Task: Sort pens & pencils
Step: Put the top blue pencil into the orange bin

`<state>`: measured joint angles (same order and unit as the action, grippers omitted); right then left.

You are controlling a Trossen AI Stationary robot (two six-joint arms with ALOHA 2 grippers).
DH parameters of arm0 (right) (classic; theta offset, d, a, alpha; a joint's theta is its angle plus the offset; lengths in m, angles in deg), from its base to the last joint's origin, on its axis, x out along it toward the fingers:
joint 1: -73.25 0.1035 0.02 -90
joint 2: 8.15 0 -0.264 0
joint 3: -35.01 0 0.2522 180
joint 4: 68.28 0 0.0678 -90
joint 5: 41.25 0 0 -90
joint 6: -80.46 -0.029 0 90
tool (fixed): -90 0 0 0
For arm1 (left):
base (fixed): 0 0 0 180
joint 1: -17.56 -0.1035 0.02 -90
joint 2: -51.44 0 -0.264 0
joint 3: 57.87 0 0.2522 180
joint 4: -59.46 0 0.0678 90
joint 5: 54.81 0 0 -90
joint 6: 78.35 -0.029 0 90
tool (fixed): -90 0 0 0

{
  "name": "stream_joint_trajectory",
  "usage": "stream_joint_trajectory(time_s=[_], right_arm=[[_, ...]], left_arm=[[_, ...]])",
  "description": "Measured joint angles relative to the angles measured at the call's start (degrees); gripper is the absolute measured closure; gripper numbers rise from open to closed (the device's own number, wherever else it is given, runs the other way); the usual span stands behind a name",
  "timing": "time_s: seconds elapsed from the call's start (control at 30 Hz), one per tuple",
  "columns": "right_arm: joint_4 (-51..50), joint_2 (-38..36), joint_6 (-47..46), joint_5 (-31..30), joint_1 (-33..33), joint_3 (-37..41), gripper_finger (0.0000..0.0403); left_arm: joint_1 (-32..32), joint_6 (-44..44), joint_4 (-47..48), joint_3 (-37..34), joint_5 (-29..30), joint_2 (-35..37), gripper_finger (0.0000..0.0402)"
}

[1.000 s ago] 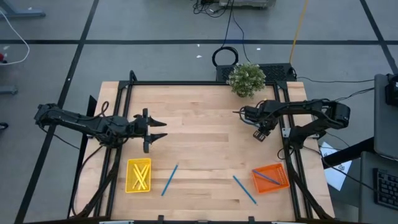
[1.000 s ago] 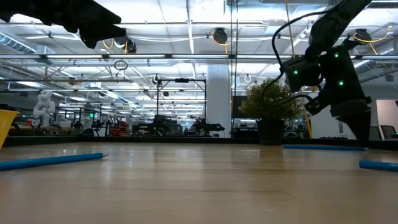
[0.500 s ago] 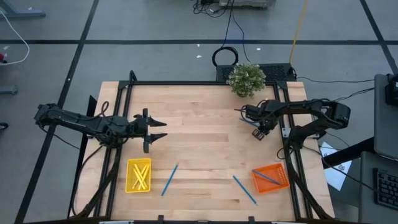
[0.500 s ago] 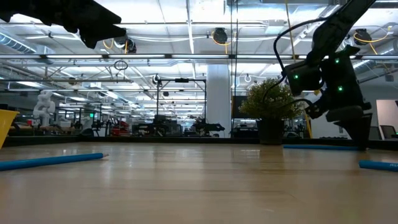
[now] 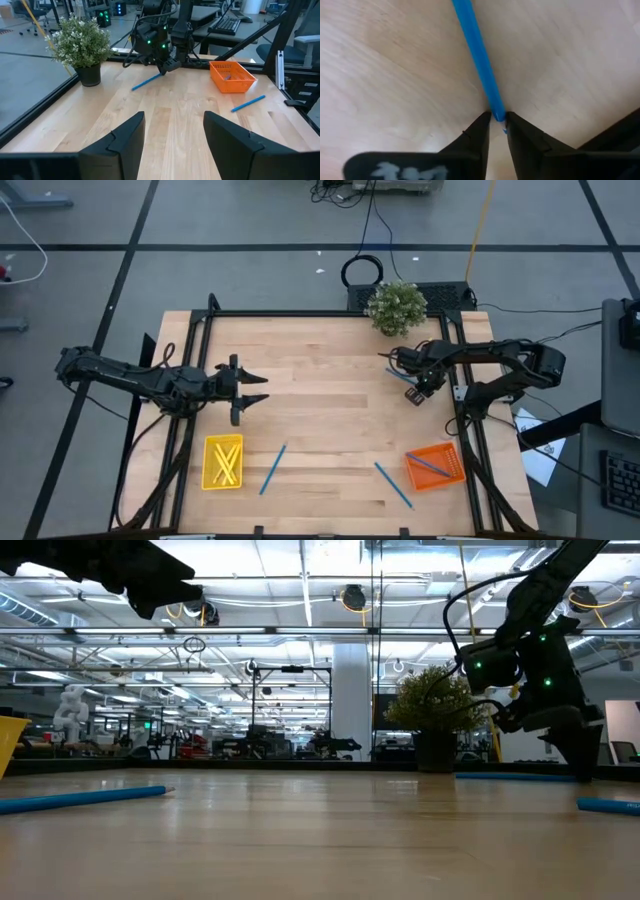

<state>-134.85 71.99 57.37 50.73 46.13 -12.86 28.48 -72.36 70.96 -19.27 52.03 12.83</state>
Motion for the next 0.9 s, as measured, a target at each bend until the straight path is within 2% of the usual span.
stream_joint_trajectory(time_s=[0.3,0.63,0.83,0.9], right_arm=[[1.0,0.0,0.2,1.5,0.4,0.0,0.0396],[1.0,-0.7,-1.4,1.9,5.1,0.1,0.0400],[1.4,-6.2,-4.1,3.0,9.4,0.3,0.0402],[2.7,-8.0,-4.9,5.5,11.2,0.5,0.0402]], left_arm=[[0.0,0.0,0.0,0.0,0.0,0.0,0.0195],[0.0,0.0,0.0,0.0,0.0,0.0,0.0195],[0.0,0.0,0.0,0.0,0.0,0.0,0.0195],[0.0,0.0,-0.1,0.0,0.0,0.0,0.0195]])
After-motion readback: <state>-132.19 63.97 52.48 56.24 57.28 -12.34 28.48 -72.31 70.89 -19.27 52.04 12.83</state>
